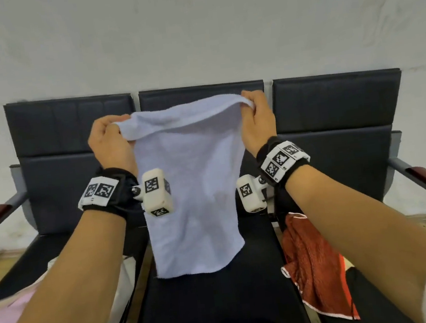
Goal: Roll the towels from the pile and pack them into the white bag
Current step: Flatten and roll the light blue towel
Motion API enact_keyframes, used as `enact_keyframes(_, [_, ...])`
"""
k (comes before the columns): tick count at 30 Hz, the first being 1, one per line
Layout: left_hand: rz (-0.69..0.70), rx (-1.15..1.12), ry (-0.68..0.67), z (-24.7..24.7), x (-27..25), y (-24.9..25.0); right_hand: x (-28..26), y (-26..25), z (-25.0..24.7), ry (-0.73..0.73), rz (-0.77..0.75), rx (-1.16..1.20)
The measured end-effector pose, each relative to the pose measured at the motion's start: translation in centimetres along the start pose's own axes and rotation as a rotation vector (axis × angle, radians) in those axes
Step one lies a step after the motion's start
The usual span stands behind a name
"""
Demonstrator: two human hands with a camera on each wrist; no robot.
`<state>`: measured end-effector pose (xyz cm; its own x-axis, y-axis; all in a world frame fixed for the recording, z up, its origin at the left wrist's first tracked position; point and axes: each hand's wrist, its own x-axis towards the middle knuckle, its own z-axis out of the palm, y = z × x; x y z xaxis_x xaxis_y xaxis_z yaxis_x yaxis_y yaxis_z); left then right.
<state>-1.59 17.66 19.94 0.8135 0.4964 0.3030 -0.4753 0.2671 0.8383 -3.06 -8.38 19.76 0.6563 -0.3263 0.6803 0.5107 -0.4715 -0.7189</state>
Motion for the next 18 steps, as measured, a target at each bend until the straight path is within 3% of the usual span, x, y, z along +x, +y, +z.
enact_keyframes(4, [-0.167, 0.187, -0.089, -1.6, -0.5, -4.5, -2.4, 3.9, -0.9, -0.225, 0.083, -0.136])
enact_keyframes(9, [-0.323, 0.485, -0.177, -6.9, -4.9, -13.3, -9.8, 10.3, -3.2, -0.555, 0.252, -0.397])
enact_keyframes(14, [-0.406, 0.721, -0.401, -14.3, -9.0, -19.6, -18.3, 13.8, -5.4, -0.741, 0.482, -0.508])
enact_keyframes(18, [-0.523, 0.824, -0.390, -17.9, -12.3, -21.5, -24.2, 16.0, -6.5, -0.895, 0.528, -0.559])
